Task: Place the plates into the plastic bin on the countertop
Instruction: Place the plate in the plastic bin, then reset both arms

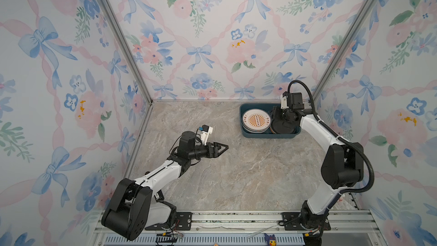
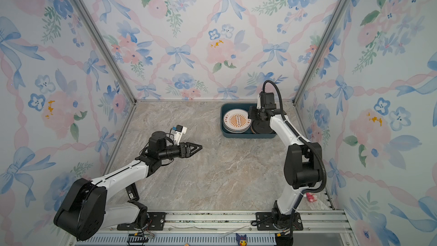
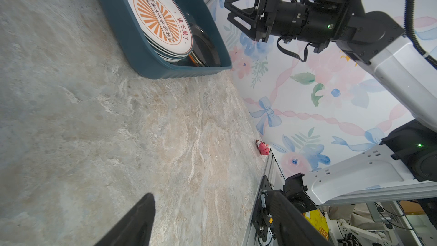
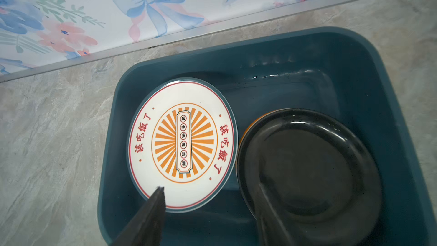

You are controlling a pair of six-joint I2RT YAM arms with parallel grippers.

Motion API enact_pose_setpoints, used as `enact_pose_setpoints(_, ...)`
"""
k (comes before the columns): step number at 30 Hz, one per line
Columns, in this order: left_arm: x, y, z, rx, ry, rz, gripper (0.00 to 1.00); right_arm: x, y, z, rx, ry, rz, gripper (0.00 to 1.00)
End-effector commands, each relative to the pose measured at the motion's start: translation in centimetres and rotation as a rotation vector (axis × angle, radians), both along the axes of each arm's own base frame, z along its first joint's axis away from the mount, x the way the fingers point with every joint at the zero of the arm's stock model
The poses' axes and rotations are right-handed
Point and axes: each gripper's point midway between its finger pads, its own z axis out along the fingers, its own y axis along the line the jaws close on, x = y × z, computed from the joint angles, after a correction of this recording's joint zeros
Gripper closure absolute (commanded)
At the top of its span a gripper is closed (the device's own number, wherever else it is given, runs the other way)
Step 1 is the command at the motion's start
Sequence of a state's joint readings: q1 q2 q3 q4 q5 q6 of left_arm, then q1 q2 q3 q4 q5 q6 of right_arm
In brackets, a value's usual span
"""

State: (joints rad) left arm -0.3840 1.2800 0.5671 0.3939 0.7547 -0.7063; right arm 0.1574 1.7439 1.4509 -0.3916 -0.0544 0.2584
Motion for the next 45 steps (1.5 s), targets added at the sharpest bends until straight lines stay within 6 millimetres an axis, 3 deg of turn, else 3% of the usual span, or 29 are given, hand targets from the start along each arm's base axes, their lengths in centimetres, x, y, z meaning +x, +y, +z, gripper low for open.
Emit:
enact_pose_setpoints(1, 0.2, -0.1, 0.5, 0.009, -0.038, -0.002, 0.21, -1.8, -1.0, 0.2, -0.127, 0.018, 0.002, 0.40)
enact_pose_setpoints(12, 0.5, -0.1, 0.0, 0.018, -0.027, 0.002, 0.21, -10.3, -1.3, -4.0, -0.269, 0.309, 0.076, 0.37)
enact_pose_setpoints(19, 0.6, 0.0, -0.3, 0.031, -0.029, 0.015, 0.21, -13.0, -0.9, -4.8, -0.239, 0.183, 0.089, 0.37)
enact_pose_setpoints(23, 1.2, 1.1, -1.7, 0.086, -0.033, 0.084, 0.22, -12.9, -2.6, -4.7, -0.234, 0.046, 0.027, 0.37)
enact_pose_setpoints(30, 4.2, 6.4, -3.0, 0.338, -0.144, 0.378, 0.22, -11.8, -5.6, -3.1, -0.257, -0.188, -0.082, 0.36)
enact_pose_setpoints(33, 5.1, 9.7, -3.0, 0.459, -0.225, 0.536, 0.22, -11.0, -7.3, -3.9, -0.271, -0.247, -0.157, 0.36)
enact_pose_setpoints(37, 5.2, 14.5, -2.4, 0.627, -0.345, 0.731, 0.21, -10.1, -9.7, -5.6, -0.278, -0.295, -0.232, 0.36)
enact_pose_setpoints(41, 4.5, 19.4, -1.9, 0.794, -0.430, 0.930, 0.19, -10.3, -10.1, -6.2, -0.292, -0.438, -0.230, 0.34)
enact_pose_setpoints(45, 4.0, 22.2, -0.7, 0.764, -0.540, 1.041, 0.18, -10.5, -10.5, -6.4, -0.301, -0.472, -0.248, 0.33)
